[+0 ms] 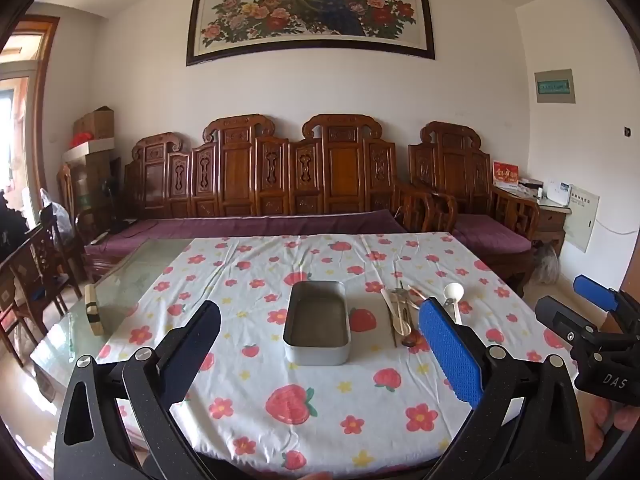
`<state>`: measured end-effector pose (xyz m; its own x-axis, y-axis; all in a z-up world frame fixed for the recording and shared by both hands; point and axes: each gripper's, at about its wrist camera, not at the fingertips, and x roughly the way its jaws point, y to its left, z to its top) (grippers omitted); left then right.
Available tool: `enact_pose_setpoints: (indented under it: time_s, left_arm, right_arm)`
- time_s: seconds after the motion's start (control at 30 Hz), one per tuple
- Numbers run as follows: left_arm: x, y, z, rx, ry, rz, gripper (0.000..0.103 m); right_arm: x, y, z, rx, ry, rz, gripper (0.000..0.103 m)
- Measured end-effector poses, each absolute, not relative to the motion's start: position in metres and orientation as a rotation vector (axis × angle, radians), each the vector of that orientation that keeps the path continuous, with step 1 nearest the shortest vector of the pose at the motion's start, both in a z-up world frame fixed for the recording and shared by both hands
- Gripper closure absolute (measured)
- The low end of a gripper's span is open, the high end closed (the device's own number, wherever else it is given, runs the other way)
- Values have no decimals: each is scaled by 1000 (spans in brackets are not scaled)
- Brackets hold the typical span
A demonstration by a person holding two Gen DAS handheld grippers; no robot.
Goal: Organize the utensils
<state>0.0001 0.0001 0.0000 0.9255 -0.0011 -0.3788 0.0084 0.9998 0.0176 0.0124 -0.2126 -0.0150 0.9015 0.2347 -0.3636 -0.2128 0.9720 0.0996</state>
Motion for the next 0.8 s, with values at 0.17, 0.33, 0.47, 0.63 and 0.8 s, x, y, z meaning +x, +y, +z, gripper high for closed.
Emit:
enact_pose_setpoints:
  time_s: [0.17, 0.33, 0.47, 0.63, 0.8]
  left_arm:
    - [-1, 0, 0, 19, 385, -5, 6]
    - [0, 0, 0, 19, 388, -5, 6]
    - [0, 0, 0, 20, 388, -4, 6]
    - [0, 0, 0, 20, 386, -4, 6]
    - [1, 1, 1, 22, 390, -5, 6]
  right_arm:
    - [13, -213, -14, 60, 385, 234, 3]
    - [12, -213, -14, 58, 384, 233, 3]
    - [12, -212, -14, 58, 383, 234, 3]
    - [12, -212, -13, 57, 383, 232, 3]
    - [12, -212, -13, 59, 383, 234, 3]
